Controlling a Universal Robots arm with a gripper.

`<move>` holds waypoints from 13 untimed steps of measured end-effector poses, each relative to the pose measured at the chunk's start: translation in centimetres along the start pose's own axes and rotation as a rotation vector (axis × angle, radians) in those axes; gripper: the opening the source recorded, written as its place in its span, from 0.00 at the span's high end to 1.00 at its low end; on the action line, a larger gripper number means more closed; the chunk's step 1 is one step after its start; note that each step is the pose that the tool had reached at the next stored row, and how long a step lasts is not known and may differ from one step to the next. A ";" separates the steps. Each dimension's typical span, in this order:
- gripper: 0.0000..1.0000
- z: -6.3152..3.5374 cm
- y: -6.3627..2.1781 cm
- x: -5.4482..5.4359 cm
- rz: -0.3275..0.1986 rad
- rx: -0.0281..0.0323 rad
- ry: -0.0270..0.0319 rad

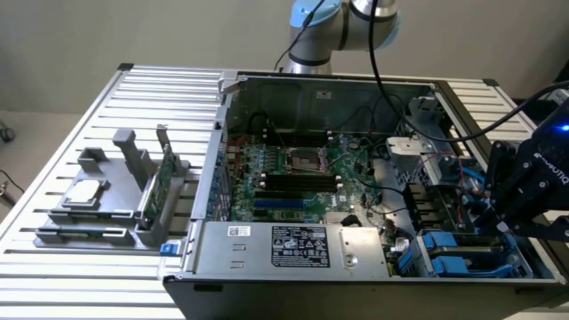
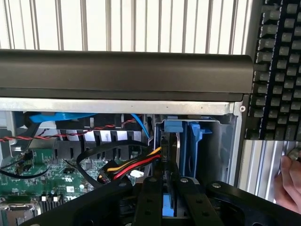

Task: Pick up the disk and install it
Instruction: 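Insert the first disk wire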

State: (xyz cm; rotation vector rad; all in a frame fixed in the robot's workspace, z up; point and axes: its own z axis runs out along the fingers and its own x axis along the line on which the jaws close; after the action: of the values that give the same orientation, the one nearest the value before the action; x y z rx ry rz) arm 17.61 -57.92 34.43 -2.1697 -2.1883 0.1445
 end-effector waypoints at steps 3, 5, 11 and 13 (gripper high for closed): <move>0.84 0.01 -0.04 0.0 0.000 -0.0021 -0.0017; 0.84 0.01 -0.06 0.0 0.001 -0.0027 -0.0036; 0.84 0.04 -0.11 0.0 0.001 -0.0027 -0.0058; 0.84 0.06 -0.12 0.0 0.001 -0.0027 -0.0072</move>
State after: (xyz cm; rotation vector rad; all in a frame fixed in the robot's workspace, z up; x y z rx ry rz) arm 17.48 -57.91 34.39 -2.1752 -2.1925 0.1497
